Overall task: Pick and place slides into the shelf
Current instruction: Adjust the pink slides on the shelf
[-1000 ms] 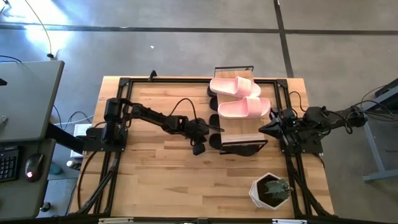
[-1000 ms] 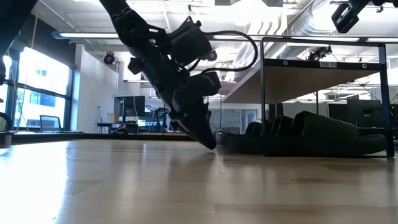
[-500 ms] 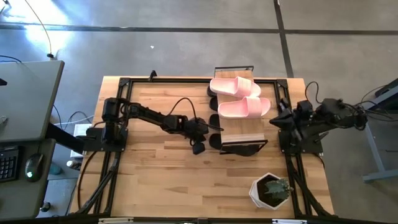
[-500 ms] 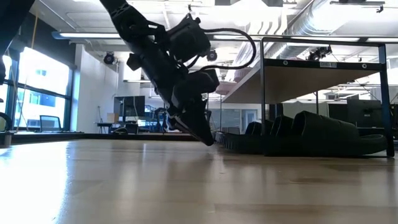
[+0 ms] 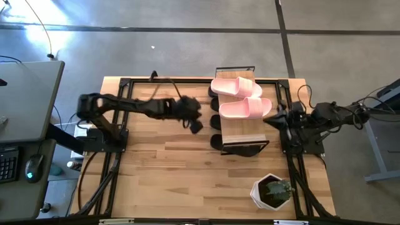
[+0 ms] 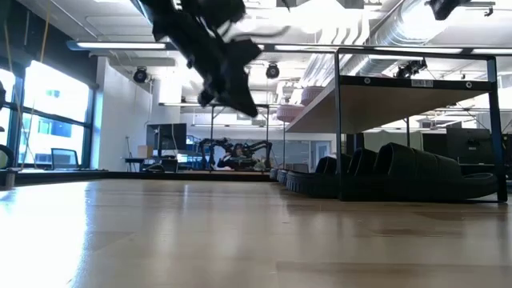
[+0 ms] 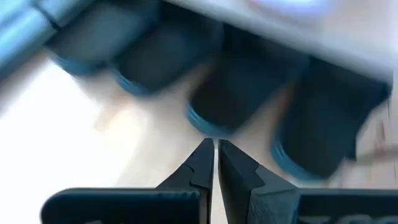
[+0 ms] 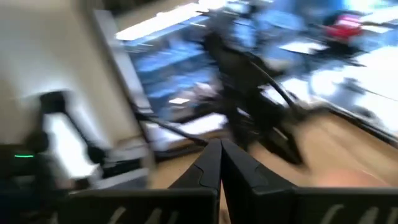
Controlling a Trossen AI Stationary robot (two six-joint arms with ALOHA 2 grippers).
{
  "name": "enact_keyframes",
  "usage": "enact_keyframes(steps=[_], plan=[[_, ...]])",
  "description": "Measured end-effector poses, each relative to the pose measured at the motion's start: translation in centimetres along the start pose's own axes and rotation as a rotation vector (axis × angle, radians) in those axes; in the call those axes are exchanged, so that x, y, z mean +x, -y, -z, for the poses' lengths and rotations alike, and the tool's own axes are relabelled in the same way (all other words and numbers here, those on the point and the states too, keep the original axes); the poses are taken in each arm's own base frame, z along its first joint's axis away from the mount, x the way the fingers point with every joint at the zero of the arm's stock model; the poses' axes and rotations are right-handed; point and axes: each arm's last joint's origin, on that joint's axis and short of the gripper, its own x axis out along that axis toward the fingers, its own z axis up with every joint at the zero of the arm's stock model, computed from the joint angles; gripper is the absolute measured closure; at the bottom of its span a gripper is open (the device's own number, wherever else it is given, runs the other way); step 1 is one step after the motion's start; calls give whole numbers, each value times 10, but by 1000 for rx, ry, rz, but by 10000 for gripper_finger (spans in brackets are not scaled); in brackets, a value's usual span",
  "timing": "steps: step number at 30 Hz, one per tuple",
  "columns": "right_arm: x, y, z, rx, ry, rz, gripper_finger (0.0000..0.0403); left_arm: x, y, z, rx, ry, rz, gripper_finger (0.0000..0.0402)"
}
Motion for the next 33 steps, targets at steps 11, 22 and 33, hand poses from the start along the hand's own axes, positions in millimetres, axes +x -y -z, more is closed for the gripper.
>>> enact_keyframes(steps=[11, 22, 33], plan=[[-31, 21, 2, 146, -320, 606, 403, -21, -87, -38, -166, 236, -226, 390], [-45, 29, 15, 179, -446, 760, 403, 6, -148, -45, -211, 343, -233, 390], [-43, 34, 39, 249, -579, 772, 403, 33, -158, -79, -167, 328, -185, 390]])
